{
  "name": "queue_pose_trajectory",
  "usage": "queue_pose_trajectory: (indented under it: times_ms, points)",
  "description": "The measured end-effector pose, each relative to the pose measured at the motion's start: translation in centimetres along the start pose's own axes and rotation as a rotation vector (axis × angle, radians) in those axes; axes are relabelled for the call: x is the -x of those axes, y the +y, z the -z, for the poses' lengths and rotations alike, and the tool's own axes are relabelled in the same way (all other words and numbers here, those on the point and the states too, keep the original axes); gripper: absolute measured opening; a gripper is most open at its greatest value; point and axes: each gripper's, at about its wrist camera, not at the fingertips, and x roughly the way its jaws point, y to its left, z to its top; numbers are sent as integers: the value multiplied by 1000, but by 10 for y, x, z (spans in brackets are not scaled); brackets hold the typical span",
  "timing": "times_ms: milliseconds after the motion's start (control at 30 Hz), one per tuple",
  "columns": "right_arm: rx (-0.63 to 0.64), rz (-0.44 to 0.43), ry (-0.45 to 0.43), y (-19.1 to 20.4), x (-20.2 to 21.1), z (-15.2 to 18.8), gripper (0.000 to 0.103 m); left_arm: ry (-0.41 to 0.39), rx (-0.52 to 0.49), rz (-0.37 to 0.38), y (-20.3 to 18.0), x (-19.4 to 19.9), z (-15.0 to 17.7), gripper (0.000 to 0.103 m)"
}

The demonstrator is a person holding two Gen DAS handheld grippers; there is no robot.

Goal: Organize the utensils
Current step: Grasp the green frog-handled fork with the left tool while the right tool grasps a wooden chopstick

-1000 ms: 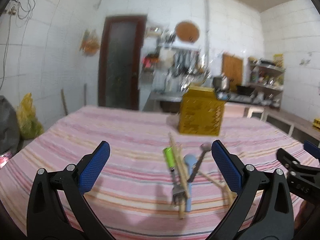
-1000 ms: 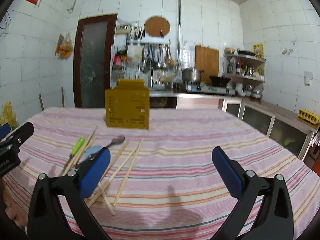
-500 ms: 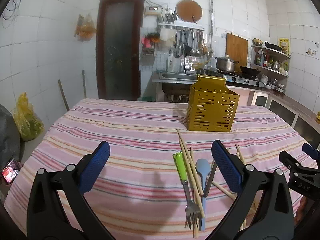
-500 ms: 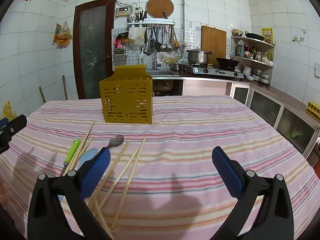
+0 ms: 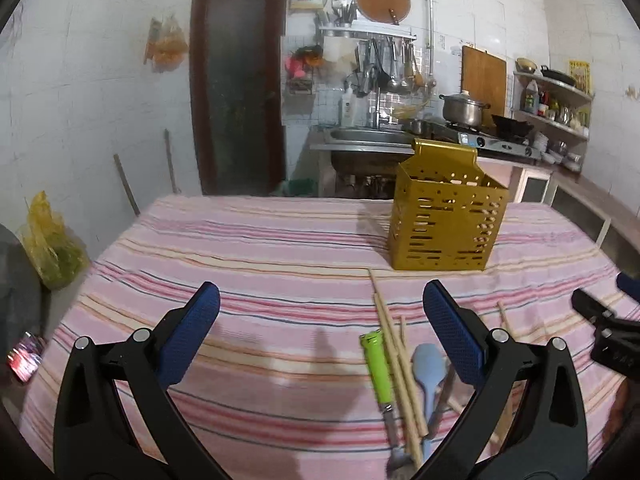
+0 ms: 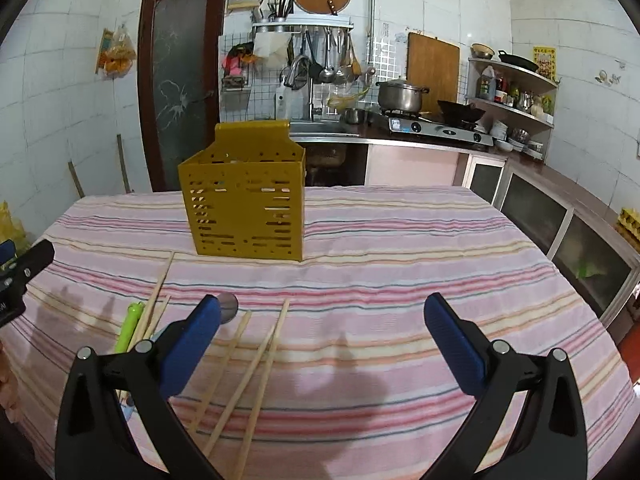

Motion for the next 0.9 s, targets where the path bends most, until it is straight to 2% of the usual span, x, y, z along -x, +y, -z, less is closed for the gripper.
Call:
queue_pose_trajectory:
  times_ms: [33,267,433,700,900]
  points:
    - [7,-1,-3,3,-2,-2,99,8,9,16,1,-3,-2,98]
    - [-20,2,10,2,-18,-13,99,27,2,5,-2,-22,-3,98]
    - [-73,-8,55,-3,-41,-9,99,54,15,-2,1,-39,-1,98]
    - [-57,28,130,1,-66,9,99,178,-22,-39,1,-71,21,98]
    - [-41,67,215,6,-76,25,99,269,-20,-28,0,-88,35,98]
